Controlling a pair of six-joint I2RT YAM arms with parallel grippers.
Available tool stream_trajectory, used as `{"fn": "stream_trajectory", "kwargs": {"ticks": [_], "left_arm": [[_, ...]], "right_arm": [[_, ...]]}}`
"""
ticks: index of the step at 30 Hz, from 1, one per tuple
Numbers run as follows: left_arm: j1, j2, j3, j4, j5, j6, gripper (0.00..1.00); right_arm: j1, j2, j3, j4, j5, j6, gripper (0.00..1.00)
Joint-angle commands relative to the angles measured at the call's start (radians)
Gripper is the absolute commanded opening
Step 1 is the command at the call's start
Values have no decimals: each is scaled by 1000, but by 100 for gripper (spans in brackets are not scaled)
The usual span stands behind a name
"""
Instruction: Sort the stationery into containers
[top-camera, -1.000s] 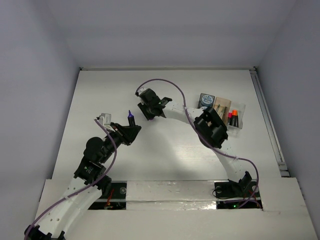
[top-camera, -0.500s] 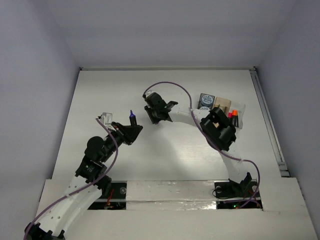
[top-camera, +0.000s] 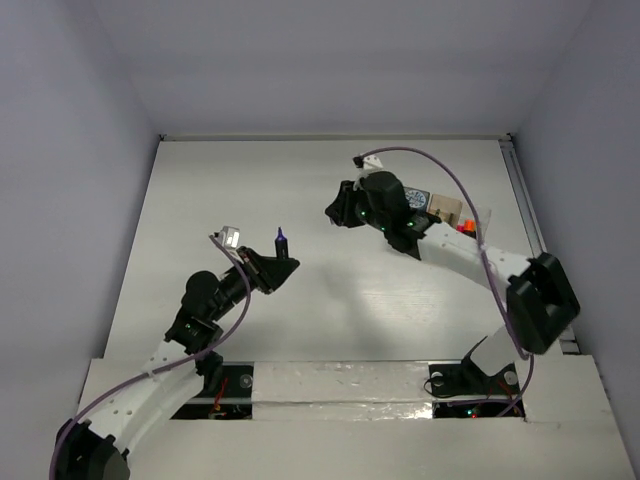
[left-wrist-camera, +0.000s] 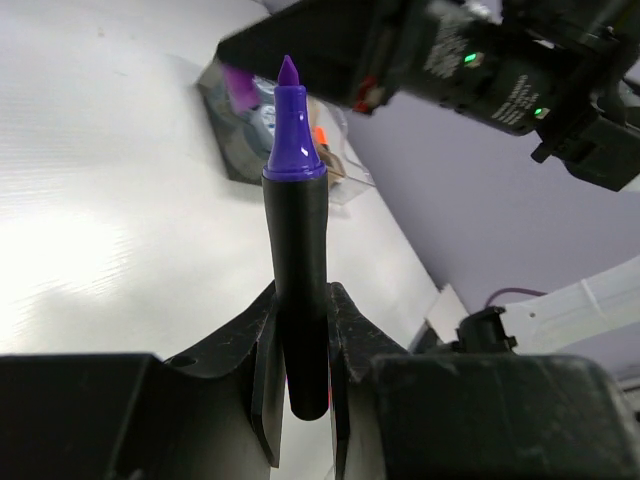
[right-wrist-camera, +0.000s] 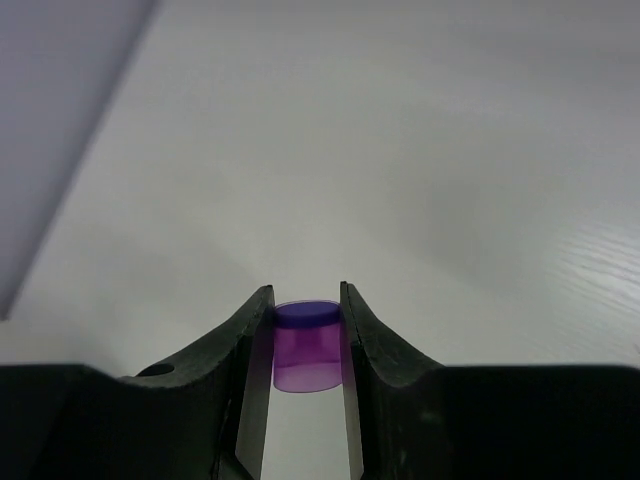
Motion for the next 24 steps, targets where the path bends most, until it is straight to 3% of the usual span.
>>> {"fn": "stream_trajectory", "kwargs": {"ticks": [1,5,11,14,21,24], "left_arm": [[4,20,-22,227,107,-65,0],[4,37,-23,322,157,-105,0],[4,69,-27,518,249,-232,0],[4,105,-39,676,296,-292,0],[-5,259,-67,1021,362,-480,0],[-28,322,-55,1159,367,-552,0]], "right_arm": [[-51,-108,-115,297,-179,114,18],[-105,-140,-167,491,-467,279,20],[-149,-97,-221,920,-665,575,21],[-160,-56,-239,1199,-702,732,22],[-160,94,-227,1639,-728,1026,23],[-160,147,-187,1720,-728,1104,23]]}}
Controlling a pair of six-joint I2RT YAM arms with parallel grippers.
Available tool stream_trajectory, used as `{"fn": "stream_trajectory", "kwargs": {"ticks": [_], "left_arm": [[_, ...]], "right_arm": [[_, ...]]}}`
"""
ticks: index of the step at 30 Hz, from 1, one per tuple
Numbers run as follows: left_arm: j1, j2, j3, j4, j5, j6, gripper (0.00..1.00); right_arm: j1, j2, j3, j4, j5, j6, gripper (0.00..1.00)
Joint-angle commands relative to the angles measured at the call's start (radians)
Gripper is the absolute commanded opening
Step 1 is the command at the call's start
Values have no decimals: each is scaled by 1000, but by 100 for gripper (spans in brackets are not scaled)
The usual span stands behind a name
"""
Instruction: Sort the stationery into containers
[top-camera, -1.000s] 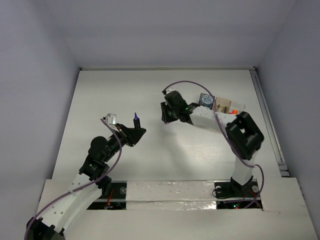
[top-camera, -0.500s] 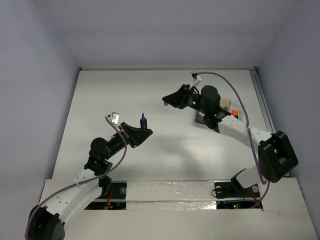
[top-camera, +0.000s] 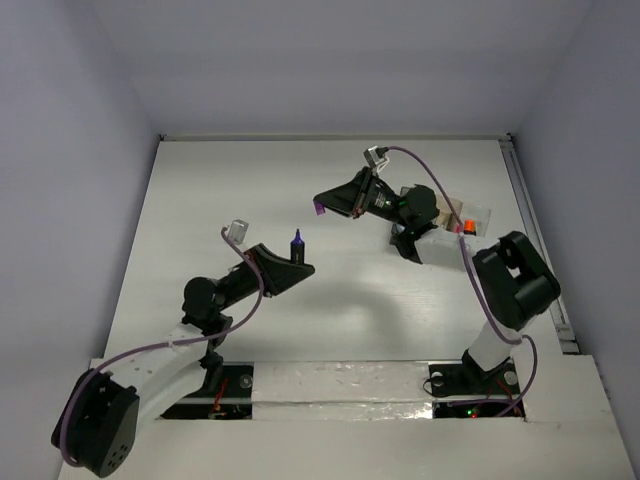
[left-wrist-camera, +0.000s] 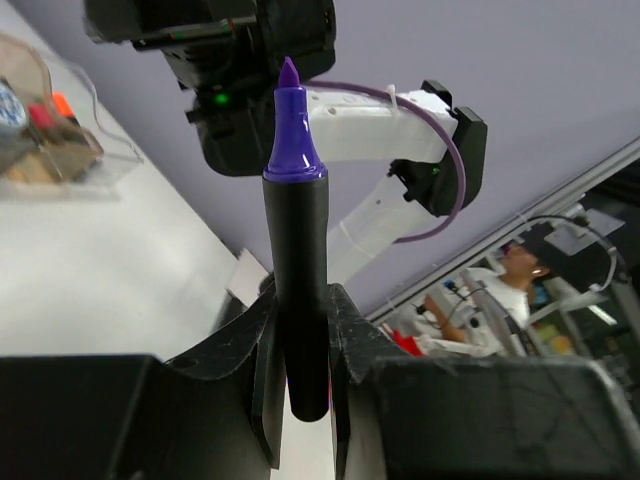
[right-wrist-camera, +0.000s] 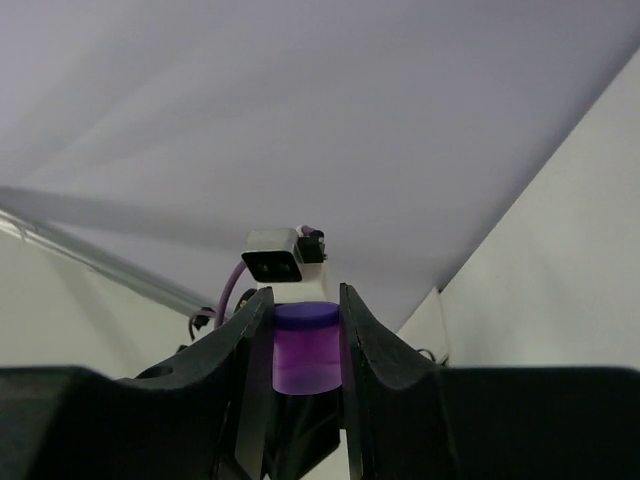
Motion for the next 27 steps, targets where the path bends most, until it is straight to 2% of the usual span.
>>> {"fn": "stream_trajectory", "kwargs": {"ticks": [1,4,11,20,27], "left_arm": [[-29,58,9,451,43,-120,0],[-72,95,32,517,33,-143,0],[-170,112,45,548,-23,-102,0],[-192,167,74,750,-42,-128,0],[-210,181,150,792,-20,-112,0]], "right_arm": [[5,47,48,473,-27,155,23],[14,26,71,475,-32,141,24],[33,-66,67,475,-18,123,24],[94,-143,47,473,-30,88,24],[112,-158,33,473,-26,69,24]]}}
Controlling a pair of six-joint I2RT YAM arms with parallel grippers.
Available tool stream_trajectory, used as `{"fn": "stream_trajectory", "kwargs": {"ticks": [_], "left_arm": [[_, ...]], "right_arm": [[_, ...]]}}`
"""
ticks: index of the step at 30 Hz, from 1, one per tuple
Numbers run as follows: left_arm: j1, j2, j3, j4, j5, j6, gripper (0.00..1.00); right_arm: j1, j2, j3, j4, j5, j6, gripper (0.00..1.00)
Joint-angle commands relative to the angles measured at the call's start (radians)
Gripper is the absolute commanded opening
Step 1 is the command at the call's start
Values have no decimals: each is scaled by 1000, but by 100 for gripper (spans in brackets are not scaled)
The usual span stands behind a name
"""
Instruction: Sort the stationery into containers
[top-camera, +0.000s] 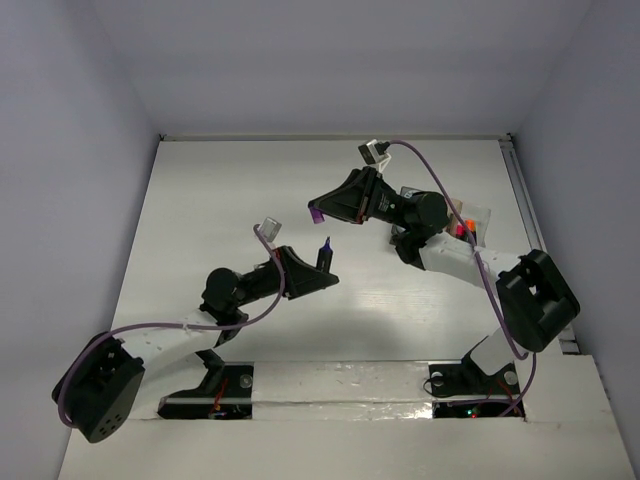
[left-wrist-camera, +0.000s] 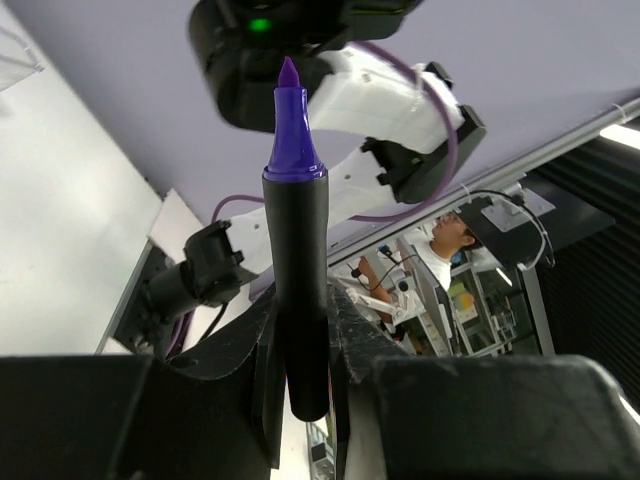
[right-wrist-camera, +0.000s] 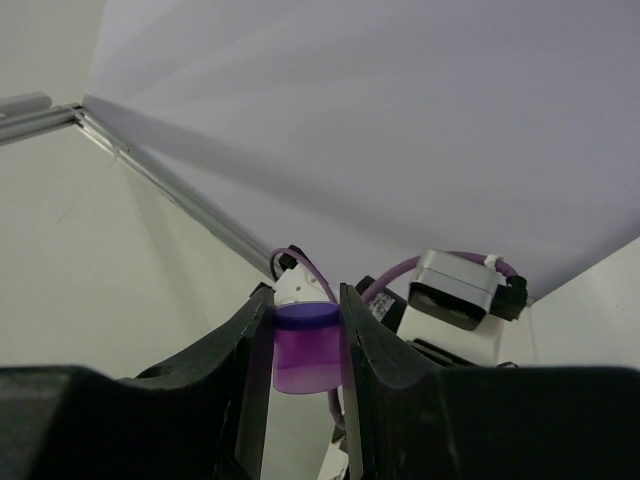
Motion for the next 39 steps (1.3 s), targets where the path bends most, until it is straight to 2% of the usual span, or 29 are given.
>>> {"fn": "stream_trajectory", "kwargs": {"ticks": [1,39], "left_arm": [[-7,-14,72,757,18,13,0],[-7,-73,121,770,43,48,0]], "right_arm": [[12,-31,4,421,-9,-29,24],[12,-61,-29,423,-29,-36,24]]}}
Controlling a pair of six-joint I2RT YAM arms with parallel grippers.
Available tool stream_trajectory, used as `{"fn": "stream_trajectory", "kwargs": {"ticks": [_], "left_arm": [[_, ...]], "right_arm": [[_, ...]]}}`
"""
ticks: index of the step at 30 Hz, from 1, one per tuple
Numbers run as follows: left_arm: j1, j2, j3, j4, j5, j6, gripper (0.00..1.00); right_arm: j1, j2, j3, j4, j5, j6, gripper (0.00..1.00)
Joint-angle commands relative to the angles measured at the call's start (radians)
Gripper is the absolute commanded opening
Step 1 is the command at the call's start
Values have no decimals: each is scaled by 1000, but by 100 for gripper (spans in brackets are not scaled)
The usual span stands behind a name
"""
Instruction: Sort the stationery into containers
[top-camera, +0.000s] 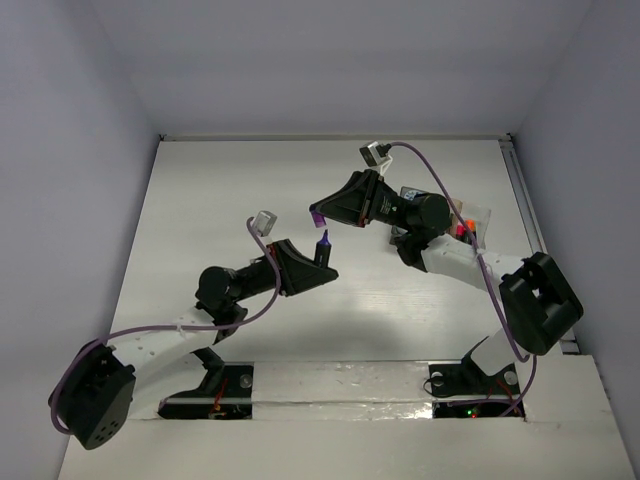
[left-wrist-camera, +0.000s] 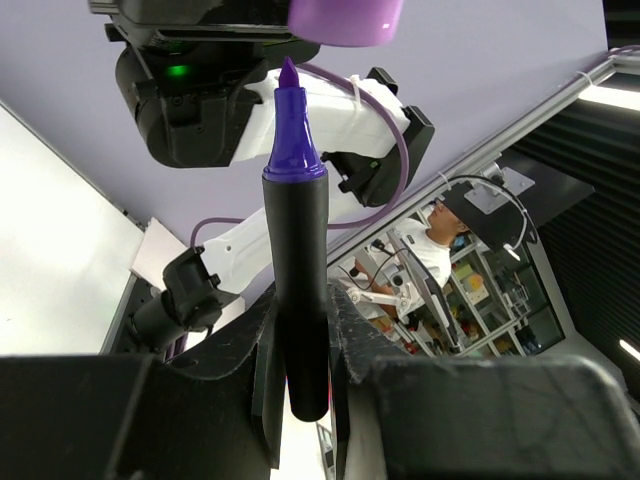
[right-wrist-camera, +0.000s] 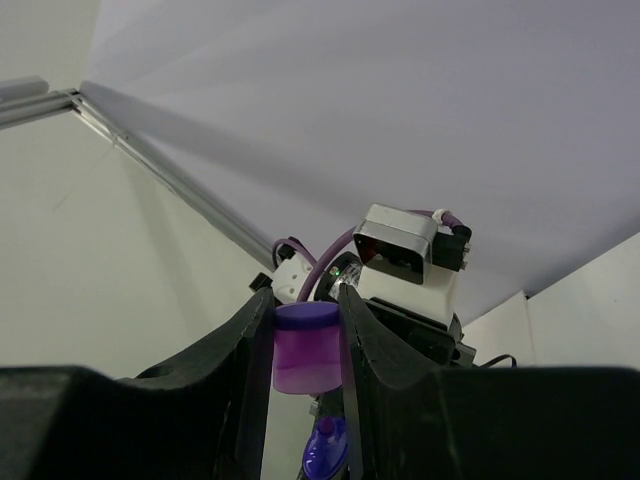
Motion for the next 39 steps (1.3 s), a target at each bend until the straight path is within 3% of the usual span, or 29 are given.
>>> {"fn": "stream_trajectory", "kwargs": {"ticks": [1,33,39], "left_arm": [[-6,-34,45,761,19,18,0],[-6,-79,73,695,4,84,0],[-6,-73,73,713,-12,91,0]], "right_arm": [[7,-40,-10,423,-14,-18,24],[36,-74,-29,424,-28,-49,25],[55,-96,-38,424,-25,-72,29]]}}
